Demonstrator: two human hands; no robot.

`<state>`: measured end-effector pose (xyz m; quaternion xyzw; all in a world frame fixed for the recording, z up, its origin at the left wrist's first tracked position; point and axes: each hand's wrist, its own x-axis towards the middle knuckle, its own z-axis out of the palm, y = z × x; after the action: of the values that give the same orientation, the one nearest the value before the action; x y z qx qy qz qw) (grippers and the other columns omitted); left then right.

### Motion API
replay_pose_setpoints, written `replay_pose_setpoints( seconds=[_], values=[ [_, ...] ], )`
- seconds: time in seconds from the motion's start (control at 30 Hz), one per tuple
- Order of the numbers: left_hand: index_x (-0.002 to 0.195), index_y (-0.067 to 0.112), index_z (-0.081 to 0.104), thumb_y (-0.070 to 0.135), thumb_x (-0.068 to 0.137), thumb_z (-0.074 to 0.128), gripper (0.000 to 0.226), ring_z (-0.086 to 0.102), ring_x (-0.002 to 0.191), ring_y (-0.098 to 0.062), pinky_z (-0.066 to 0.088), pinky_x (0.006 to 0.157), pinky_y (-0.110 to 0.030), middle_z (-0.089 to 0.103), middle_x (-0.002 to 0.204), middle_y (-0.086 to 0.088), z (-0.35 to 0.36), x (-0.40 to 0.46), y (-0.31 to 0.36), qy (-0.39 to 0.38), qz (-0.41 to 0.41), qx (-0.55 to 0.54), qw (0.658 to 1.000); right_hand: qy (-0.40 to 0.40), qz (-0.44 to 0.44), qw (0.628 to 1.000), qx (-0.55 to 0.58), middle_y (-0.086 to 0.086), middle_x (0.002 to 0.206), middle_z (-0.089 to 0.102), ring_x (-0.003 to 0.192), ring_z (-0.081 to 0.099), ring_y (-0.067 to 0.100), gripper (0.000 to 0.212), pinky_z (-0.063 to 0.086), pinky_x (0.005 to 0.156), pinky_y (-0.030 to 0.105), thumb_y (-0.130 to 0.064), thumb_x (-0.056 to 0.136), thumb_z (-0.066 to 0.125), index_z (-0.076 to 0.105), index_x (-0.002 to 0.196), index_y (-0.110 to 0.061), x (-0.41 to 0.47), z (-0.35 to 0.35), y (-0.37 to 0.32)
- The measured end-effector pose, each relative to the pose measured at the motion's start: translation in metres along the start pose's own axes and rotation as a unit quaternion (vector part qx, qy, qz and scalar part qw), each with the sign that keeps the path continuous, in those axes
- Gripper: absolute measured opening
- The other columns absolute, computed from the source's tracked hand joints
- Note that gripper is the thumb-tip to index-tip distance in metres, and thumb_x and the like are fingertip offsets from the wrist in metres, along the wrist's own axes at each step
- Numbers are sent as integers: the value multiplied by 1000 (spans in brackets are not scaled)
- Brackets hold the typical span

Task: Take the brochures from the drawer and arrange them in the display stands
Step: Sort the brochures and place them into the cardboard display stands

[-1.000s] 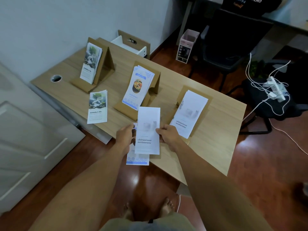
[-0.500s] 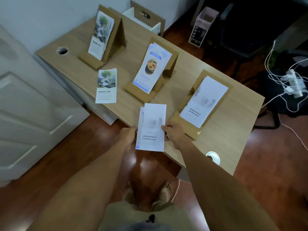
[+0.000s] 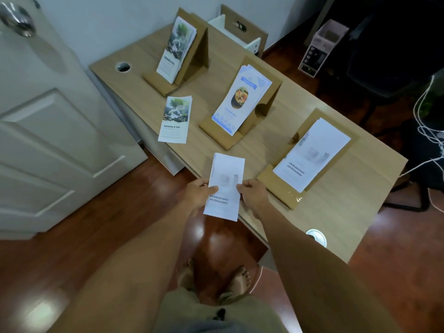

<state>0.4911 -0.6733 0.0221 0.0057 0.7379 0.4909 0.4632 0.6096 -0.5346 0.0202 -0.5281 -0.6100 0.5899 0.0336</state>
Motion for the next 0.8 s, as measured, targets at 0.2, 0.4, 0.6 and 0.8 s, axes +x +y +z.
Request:
replay_pose_setpoints(
  seconds=[0.2,0.4,0.6,0.8],
  values=[
    [103,8,69,2,93,68,12,68,79,-21,55,57,-19,72,100,-14,-5,-12,17,26,43,-19,999,-67,-20,997,15,7,74,65,59,55,20,23,43,52,32,-23,94,62,68,93,-1,-4,-5,-26],
    [118,1,68,8,92,72,27,73,92,-26,58,73,-31,75,113,-17,-18,-9,33,49,63,-50,996,-117,-32,992,35,15,102,75,78,73,22,8,58,57,30,-10,97,60,62,91,-6,4,-5,-59],
    [114,2,68,6,90,74,25,74,89,-24,60,76,-34,77,106,-13,-50,10,63,56,70,-81,993,-110,-60,991,40,17,97,72,79,70,26,14,61,64,38,-5,97,58,61,83,-7,16,21,-99],
    [109,7,64,21,97,68,19,61,63,-18,44,47,-22,68,84,-8,-101,46,107,67,49,-121,989,-59,-69,995,39,18,85,66,73,61,24,21,55,64,35,-5,95,57,56,74,-7,43,61,-142]
  ],
)
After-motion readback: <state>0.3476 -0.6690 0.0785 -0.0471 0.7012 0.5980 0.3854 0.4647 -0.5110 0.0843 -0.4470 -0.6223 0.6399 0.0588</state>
